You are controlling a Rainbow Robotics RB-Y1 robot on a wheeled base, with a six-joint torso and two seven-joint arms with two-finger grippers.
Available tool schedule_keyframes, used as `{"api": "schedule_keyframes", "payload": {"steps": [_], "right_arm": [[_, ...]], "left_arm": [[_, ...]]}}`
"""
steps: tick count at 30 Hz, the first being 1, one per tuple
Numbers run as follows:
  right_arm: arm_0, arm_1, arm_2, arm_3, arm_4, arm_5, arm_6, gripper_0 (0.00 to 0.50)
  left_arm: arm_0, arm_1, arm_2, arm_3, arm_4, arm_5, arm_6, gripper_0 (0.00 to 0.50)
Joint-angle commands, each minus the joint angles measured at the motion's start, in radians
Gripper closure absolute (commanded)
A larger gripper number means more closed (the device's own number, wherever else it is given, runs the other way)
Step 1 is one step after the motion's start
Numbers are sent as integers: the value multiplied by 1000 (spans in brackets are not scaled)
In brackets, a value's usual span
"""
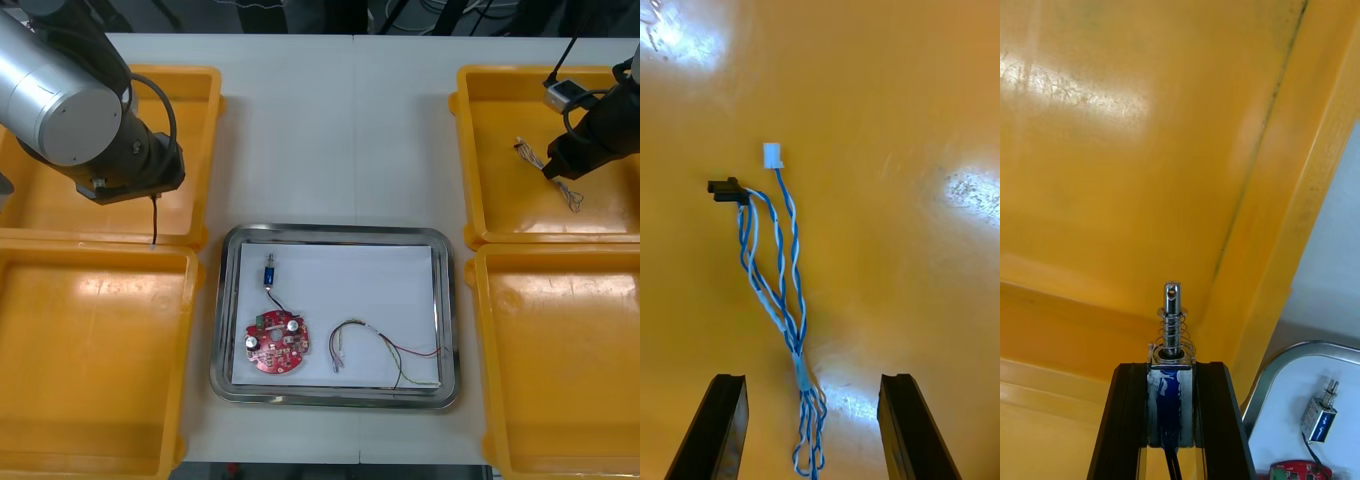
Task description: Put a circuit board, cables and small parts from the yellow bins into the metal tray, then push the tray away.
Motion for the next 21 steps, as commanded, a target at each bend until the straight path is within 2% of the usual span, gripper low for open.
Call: {"api": "schedule_keyframes", "payload": {"steps": [1,18,21], "right_arm": [[-41,6,-10,51,-8,-44,42,0],[-35,27,-2,117,-19,-129,44,0],[-23,27,-1,119,-48,-141,42,0]], "left_arm": [[8,27,28,-51,23,6,13,500],[8,22,27,-104,58,24,24,500],[8,21,27,-104,59,24,24,500]]}}
